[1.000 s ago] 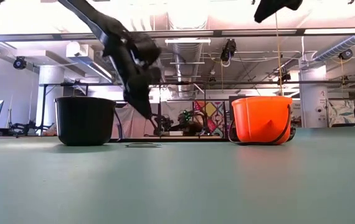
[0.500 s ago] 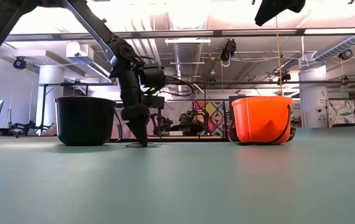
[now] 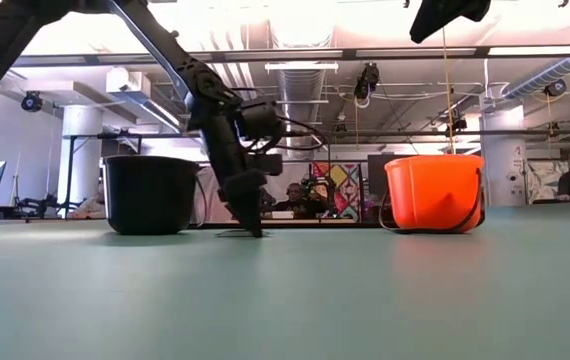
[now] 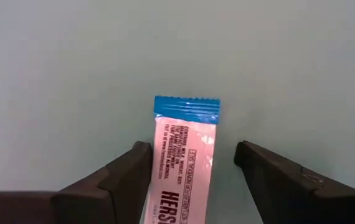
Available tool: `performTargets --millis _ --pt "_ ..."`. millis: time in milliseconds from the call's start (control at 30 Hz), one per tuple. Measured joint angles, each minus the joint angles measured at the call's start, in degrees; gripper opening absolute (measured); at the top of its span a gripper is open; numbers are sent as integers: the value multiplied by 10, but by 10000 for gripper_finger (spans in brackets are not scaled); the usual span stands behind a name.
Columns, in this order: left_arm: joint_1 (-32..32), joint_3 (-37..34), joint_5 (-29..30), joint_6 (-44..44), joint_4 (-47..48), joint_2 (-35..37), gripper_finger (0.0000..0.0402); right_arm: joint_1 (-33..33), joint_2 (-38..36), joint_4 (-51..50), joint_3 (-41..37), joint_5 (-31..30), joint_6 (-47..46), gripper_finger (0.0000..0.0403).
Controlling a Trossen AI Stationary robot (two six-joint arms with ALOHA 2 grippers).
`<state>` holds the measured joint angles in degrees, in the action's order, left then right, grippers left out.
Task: Sort candy by brand, put in halloween buckets
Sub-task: Put the white candy into the black bucket
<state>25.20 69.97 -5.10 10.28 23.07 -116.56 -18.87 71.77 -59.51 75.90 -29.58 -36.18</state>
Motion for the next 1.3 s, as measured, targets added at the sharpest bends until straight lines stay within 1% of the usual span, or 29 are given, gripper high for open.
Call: performTargets --millis 100,333,467,700,800,900,1000,1200,1300 --pt "-2 0 0 -19 -12 -4 213 0 -1 -1 2 0 2 38" --pt "-2 -1 -3 -23 -17 -4 124 0 -5 -1 4 0 12 38" --pt "-2 -1 -3 -26 -12 -2 94 0 -10 -1 4 1 23 38" --pt "-4 -5 -11 -36 6 32 92 0 -20 0 5 1 28 38" --pt "-4 -8 -39 -50 25 53 92 0 -21 0 5 1 30 38" --pt "-8 -8 -69 -59 24 82 92 0 -21 0 4 0 30 38" --pt "-14 -6 -74 -59 31 109 92 0 -21 0 4 0 31 38" --pt "-15 -6 -79 -76 51 193 92 0 -21 0 4 0 28 38" --pt "-10 -6 -70 -88 69 242 92 0 -20 0 4 0 28 38"
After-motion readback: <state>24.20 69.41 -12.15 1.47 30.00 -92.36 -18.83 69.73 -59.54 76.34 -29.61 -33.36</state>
